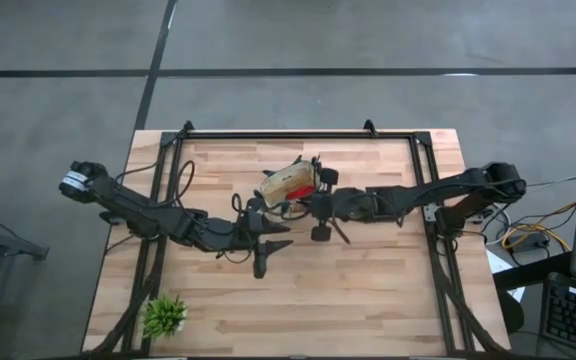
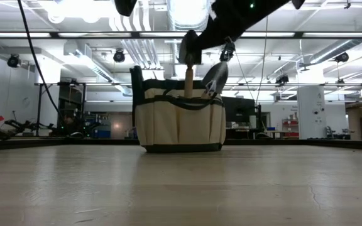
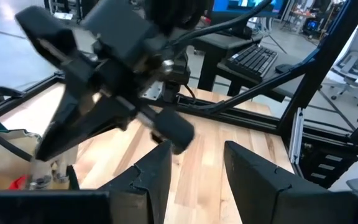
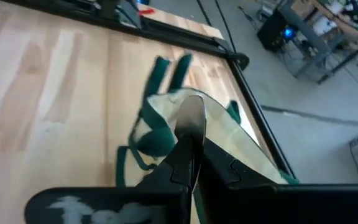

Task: Pick & Place Garden tools in Gardening bag
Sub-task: Put the brown trowel into the brown gardening bag

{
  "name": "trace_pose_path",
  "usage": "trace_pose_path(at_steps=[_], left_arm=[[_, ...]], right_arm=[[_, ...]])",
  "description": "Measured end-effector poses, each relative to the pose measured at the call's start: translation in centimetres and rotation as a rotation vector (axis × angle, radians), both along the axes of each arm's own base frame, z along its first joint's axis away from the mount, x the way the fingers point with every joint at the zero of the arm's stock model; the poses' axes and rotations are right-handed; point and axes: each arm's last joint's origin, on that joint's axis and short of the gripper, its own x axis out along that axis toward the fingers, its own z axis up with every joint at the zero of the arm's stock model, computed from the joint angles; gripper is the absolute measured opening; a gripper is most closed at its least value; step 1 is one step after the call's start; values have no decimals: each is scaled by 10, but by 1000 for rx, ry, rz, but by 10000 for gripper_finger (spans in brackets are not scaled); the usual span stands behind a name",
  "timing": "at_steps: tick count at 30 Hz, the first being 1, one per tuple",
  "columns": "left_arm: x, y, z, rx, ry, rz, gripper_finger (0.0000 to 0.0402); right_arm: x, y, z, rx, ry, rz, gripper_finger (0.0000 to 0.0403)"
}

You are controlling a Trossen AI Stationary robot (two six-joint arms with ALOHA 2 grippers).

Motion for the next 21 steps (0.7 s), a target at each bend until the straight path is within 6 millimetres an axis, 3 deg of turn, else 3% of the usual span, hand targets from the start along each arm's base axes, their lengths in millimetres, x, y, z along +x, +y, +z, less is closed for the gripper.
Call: trace_pose_path(at_steps=[12,21], left_arm=[[0,0,-2,-1,-2,0,151],[0,0,-2,-11,-4,2,151]], right_arm=[[19,-10,-42,11,117,-49,8],[24,-10,-52,8,138,-52,8]])
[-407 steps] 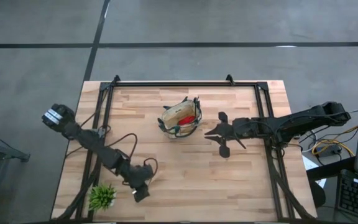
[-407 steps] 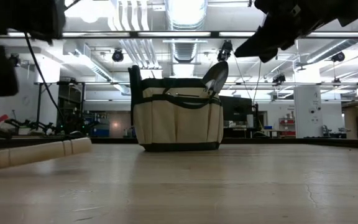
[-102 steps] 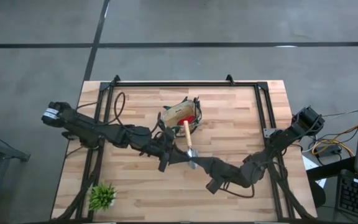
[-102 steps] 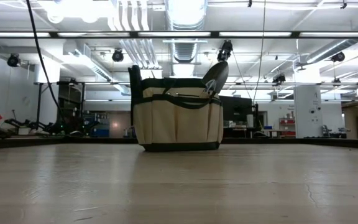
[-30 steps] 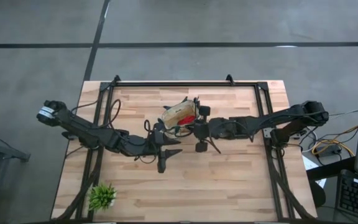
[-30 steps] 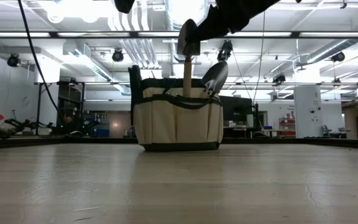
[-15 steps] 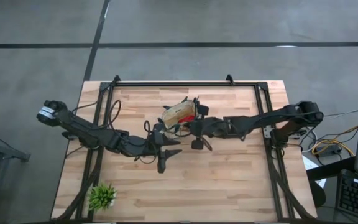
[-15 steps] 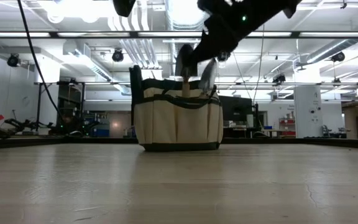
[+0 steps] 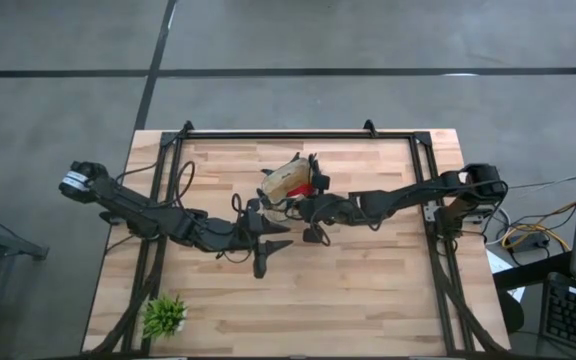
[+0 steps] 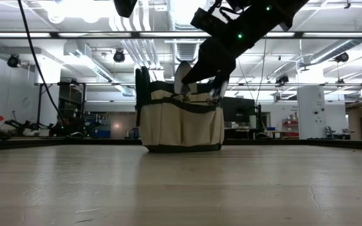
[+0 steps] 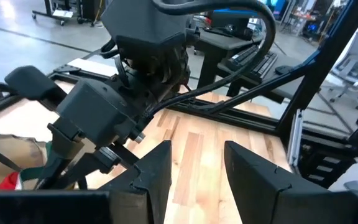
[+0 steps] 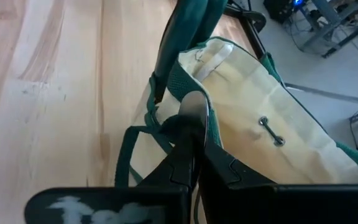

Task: Pick & Place Garden tools in Gardening bag
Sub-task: Put the brown trowel into the brown gardening bag

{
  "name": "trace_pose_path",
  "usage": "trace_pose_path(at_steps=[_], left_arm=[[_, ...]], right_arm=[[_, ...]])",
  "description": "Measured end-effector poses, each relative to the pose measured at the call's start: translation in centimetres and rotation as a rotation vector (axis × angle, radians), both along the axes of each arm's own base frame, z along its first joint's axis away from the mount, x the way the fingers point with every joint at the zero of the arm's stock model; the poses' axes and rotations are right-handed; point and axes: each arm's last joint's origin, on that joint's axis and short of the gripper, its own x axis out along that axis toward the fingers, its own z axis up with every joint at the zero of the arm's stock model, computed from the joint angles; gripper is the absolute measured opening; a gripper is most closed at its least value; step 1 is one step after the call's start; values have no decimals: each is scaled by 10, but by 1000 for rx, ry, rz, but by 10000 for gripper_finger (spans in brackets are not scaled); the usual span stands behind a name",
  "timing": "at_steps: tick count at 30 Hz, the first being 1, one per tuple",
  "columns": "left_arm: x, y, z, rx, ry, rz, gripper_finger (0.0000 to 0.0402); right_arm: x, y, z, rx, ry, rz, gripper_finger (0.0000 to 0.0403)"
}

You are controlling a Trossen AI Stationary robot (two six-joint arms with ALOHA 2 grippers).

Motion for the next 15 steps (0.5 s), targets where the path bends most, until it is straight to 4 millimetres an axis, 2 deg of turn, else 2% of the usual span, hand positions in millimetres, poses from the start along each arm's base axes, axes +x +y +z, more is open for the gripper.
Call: trace_pose_path(at_steps=[9,15], left_arm=[[0,4,-3,29,35,23,152],[0,4,-3,67,41,19,151]], right_arm=[[-9,-2,16,0,-22,-4,13],[-17,-2,30,45,-64,-22,62]])
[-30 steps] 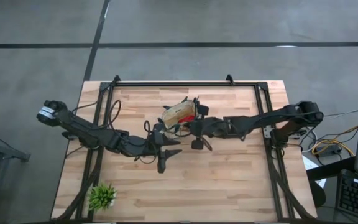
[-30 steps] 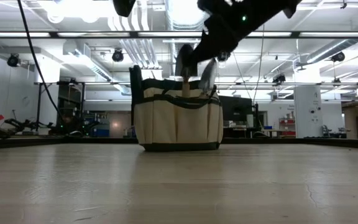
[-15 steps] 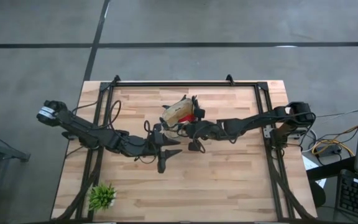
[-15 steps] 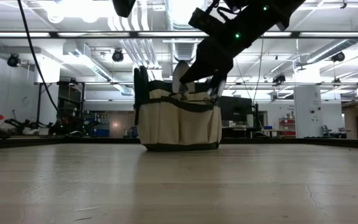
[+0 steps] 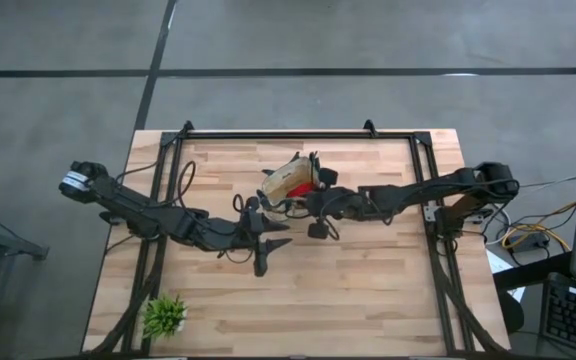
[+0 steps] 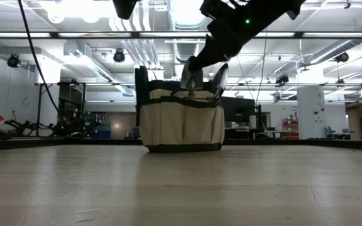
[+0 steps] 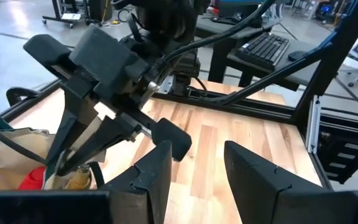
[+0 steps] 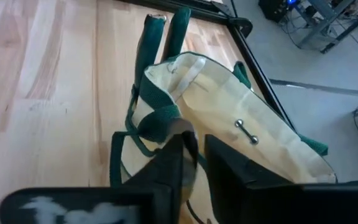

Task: Pick & Place Garden tools in Gardening bag
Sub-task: Put the brown trowel into the brown gardening bag, then return to Home Position

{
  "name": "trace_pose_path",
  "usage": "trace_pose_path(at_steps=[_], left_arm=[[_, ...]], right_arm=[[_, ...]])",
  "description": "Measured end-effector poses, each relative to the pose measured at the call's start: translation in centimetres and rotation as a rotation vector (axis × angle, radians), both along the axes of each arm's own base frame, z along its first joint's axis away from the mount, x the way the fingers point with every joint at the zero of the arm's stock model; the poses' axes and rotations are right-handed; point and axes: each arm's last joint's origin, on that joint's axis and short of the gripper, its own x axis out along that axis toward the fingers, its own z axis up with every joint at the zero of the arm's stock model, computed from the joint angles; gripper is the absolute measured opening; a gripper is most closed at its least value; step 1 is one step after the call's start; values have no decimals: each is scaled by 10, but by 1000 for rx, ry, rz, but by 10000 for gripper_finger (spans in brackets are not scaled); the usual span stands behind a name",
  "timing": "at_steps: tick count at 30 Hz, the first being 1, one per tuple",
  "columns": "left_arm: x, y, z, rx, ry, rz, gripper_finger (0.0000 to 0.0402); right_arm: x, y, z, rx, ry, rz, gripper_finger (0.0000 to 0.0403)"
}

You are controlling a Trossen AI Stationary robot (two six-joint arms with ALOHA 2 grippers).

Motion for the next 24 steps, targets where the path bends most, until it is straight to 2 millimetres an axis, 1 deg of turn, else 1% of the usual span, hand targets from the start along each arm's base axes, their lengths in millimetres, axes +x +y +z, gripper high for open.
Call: trace_pose_path(at_steps=[4,7,10,13,17,19,22,24], left_arm=[[0,0,0,2,4,0,152],[0,0,0,13,5,-2,151],[0,0,-1,32,8,-7,152],[0,-1,-1,45,5,-11,151],[-1,0,-2,68,-2,-16,151],[-4,1,1,63,-14,-16,152],[-10,3,6,55,-36,-15,151],[-15,5,6,58,-37,-15,152]], right_arm=[[-2,0,2,0,7,-4,107],[-5,-1,7,-5,-6,-1,138],[-10,0,19,-12,-41,8,162],[-19,-1,34,-5,-87,13,177],[-36,-2,52,4,-117,8,184],[-47,-2,59,11,-132,5,182],[-63,-2,64,33,-155,24,170],[-75,-2,64,61,-167,49,153]])
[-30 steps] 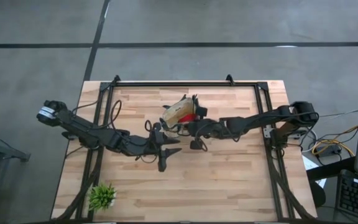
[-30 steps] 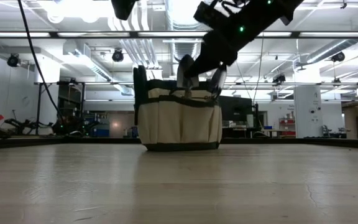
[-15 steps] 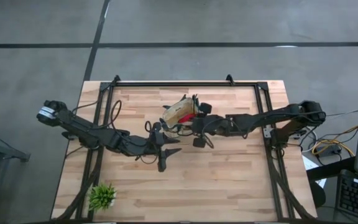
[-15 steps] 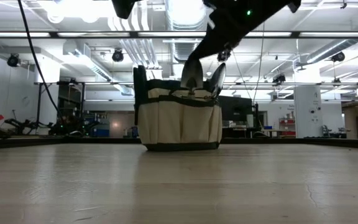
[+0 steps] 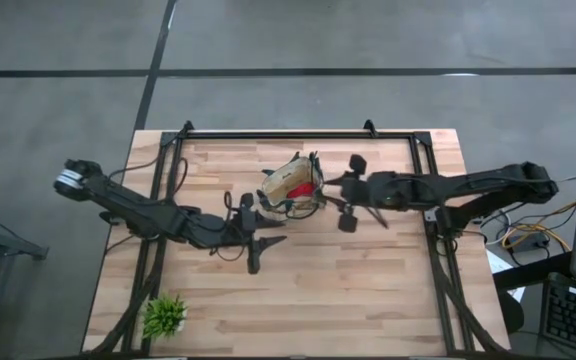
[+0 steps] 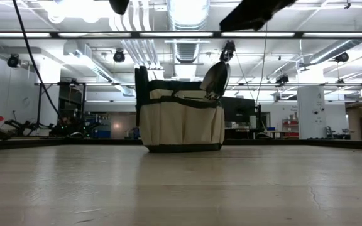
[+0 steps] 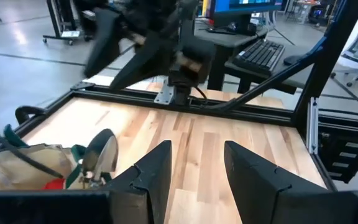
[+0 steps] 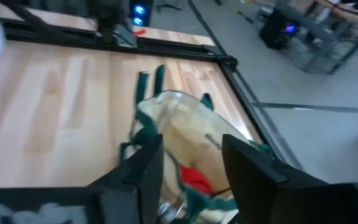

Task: Pick & Place Garden tools in Gardening bag
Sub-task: Return to Home Position

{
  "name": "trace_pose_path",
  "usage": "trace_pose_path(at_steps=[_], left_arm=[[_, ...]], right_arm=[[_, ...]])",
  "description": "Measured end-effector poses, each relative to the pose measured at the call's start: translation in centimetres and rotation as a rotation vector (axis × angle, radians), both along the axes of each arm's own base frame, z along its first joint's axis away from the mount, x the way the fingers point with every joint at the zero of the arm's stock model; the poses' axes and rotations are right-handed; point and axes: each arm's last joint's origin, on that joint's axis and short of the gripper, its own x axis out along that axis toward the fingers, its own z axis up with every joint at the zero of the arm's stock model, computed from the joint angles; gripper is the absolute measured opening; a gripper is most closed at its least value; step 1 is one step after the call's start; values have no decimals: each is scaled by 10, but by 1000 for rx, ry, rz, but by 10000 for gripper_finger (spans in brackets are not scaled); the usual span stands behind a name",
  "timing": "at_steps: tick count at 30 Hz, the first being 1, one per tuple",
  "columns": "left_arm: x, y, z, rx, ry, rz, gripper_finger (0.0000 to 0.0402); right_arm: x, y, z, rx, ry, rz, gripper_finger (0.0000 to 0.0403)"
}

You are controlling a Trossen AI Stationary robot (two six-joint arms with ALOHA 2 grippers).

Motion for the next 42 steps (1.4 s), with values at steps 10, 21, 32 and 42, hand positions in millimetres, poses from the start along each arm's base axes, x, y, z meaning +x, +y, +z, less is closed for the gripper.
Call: trace_pose_path(at_steps=[10,21,32,42], left_arm=[[-33,14,-16,13,-20,65,152],[-73,28,-66,-3,-118,60,152],[-98,37,-85,-18,-168,55,151],[-114,43,-91,7,-185,47,152]], right_arm=[[-59,-2,-10,50,-100,34,16],[-101,-2,-32,90,-284,138,8],[-124,1,-59,218,-357,269,8],[-141,1,-83,230,-412,315,8]])
